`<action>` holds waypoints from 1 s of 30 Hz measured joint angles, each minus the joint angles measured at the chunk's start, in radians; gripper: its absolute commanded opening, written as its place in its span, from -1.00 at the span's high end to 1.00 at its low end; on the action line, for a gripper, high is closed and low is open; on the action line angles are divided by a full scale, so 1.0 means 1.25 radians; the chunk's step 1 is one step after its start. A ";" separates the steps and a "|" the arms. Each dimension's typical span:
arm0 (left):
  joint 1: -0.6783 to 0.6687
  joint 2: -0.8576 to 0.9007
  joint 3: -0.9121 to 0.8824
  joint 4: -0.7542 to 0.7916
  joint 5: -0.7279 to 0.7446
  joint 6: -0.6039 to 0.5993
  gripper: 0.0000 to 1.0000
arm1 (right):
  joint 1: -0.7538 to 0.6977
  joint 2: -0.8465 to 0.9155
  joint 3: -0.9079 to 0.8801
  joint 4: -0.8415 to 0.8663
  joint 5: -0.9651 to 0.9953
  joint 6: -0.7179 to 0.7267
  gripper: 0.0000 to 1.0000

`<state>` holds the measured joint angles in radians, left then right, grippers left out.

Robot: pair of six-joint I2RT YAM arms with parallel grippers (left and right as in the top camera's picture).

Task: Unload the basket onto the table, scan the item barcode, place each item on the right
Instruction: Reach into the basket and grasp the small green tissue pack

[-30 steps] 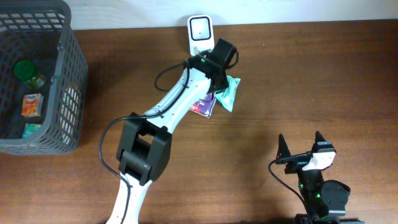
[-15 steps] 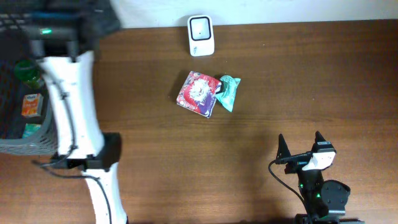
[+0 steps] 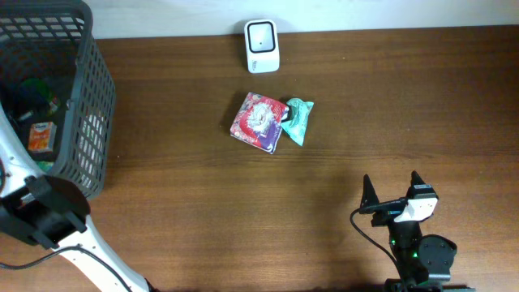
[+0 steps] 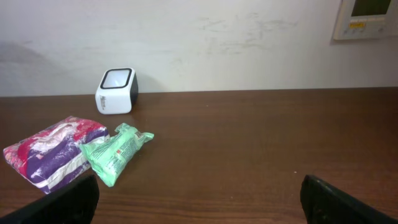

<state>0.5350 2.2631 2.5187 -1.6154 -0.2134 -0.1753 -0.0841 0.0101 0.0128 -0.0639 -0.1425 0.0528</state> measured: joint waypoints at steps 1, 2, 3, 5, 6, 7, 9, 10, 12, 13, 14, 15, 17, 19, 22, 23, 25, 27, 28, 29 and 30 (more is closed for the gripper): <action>0.009 0.003 -0.057 0.037 0.003 0.010 -0.99 | 0.000 0.000 0.000 0.000 0.000 0.000 -0.97; 0.013 0.003 -0.110 0.076 0.003 0.022 -0.99 | 0.000 0.000 0.000 0.000 0.000 0.000 -0.97; 0.013 0.003 -0.142 0.105 0.003 0.029 -1.00 | 0.000 0.000 0.000 0.000 0.000 0.000 -0.97; 0.011 0.003 -0.222 0.187 0.004 0.064 -0.88 | 0.000 0.000 0.000 0.000 0.000 0.000 -0.97; 0.012 0.002 -0.251 0.225 0.003 0.082 -0.90 | 0.000 0.000 0.000 0.000 0.000 0.000 -0.97; 0.012 0.002 -0.276 0.257 0.003 0.093 -0.93 | 0.000 0.000 0.000 0.000 0.000 0.000 -0.97; 0.012 0.002 -0.356 0.286 0.003 0.114 -0.85 | 0.000 0.000 0.000 0.000 0.000 0.000 -0.97; 0.012 0.003 -0.381 0.294 0.000 0.120 -0.75 | 0.000 0.000 0.000 0.000 0.000 0.000 -0.98; 0.014 0.002 -0.427 0.315 -0.025 0.128 -0.54 | 0.000 0.000 0.000 0.000 0.000 0.000 -0.97; 0.017 0.003 -0.459 0.318 -0.035 0.131 -0.44 | 0.000 0.000 0.000 0.000 0.000 0.000 -0.97; 0.020 0.003 -0.474 0.323 -0.041 0.133 -0.36 | 0.000 0.000 0.000 0.000 0.000 0.000 -0.98; 0.024 0.003 -0.480 0.329 -0.044 0.134 -0.32 | 0.000 0.000 0.000 0.000 0.000 0.000 -0.97; 0.041 0.003 -0.488 0.333 -0.046 0.136 -0.17 | 0.000 0.000 0.000 0.000 0.000 0.000 -0.97; 0.059 0.003 -0.490 0.332 -0.045 0.137 0.10 | 0.000 0.000 0.000 0.000 0.000 0.000 -0.98; 0.070 0.003 -0.490 0.330 -0.035 0.137 1.00 | 0.000 0.000 0.000 0.000 0.000 0.001 -0.97; 0.072 0.003 -0.490 0.330 -0.030 0.137 1.00 | 0.000 0.000 0.000 0.000 0.000 0.001 -0.97; 0.072 0.003 -0.490 0.329 -0.021 0.137 1.00 | 0.000 0.000 0.000 0.000 0.000 0.000 -0.97; 0.074 0.003 -0.482 0.320 0.001 0.137 1.00 | 0.000 0.000 0.000 0.000 0.000 0.000 -0.97; 0.075 0.004 -0.460 0.292 0.037 0.136 1.00 | 0.000 0.000 0.000 0.000 0.000 0.001 -0.97; 0.075 0.011 -0.420 0.244 0.063 0.132 1.00 | 0.000 0.000 0.000 0.000 0.000 0.000 -0.98; 0.075 0.016 -0.361 0.198 0.095 0.120 1.00 | 0.000 0.000 0.000 0.000 0.000 0.000 -0.97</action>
<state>0.6289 2.2833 2.0678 -1.3674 -0.0948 -0.0257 -0.0841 0.0101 0.0128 -0.0635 -0.1425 0.0528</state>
